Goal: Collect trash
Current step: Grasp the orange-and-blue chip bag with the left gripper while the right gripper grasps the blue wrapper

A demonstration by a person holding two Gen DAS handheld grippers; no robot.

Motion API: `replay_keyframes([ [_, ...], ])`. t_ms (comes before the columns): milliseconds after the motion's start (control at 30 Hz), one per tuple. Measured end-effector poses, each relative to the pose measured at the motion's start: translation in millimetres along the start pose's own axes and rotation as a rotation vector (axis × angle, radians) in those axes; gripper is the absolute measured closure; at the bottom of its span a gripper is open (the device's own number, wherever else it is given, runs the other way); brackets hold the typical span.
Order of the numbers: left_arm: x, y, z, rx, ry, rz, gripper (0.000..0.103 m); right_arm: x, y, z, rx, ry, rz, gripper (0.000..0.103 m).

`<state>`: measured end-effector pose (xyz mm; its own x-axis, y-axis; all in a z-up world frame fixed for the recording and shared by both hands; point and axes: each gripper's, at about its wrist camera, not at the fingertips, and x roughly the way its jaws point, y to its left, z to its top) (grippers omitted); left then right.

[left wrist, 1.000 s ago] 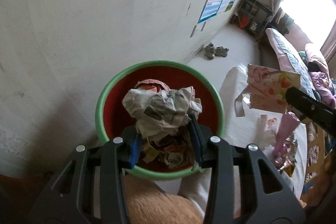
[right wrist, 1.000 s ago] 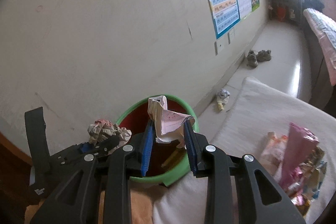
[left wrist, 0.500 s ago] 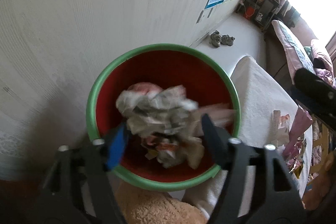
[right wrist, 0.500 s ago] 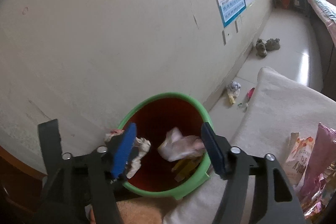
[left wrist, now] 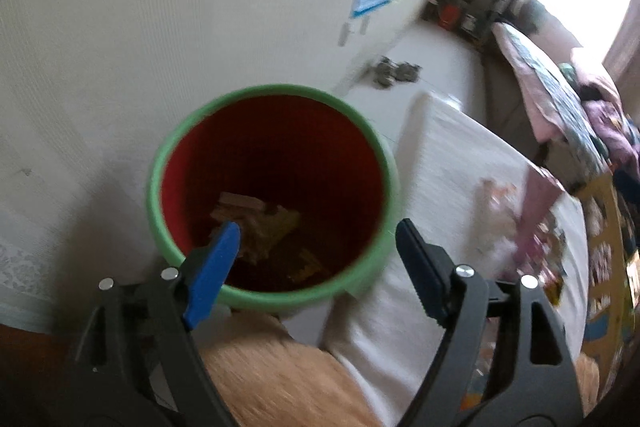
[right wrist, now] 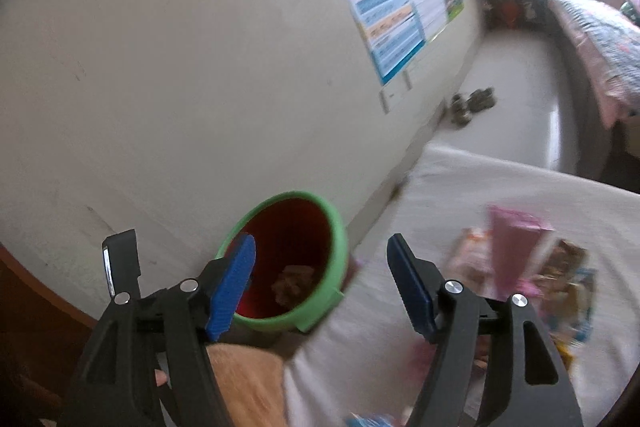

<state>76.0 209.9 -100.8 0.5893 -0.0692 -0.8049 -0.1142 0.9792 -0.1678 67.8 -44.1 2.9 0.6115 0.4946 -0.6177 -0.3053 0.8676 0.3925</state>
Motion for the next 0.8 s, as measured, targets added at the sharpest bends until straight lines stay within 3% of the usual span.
replay_keyframes([
  [233,-25,-69,-47,0.12,0.073,-0.154,0.019,-70,-40,-17,0.039,-0.068,-0.12,0.033],
  [367,-30,-97,-83,0.1,0.179,-0.263,0.014,-94,-66,-41,0.048,-0.074,-0.207,0.033],
  [567,2,-131,-144,0.113,0.391,-0.213,0.014,-108,-110,-73,0.16,-0.032,-0.248,0.033],
  [633,10,-141,-154,0.149,0.42,-0.197,0.014,-113,-119,-81,0.169,-0.018,-0.266,0.033],
  [800,26,-151,-152,0.132,0.451,-0.2,0.017,-113,-142,-100,0.228,0.04,-0.305,0.033],
])
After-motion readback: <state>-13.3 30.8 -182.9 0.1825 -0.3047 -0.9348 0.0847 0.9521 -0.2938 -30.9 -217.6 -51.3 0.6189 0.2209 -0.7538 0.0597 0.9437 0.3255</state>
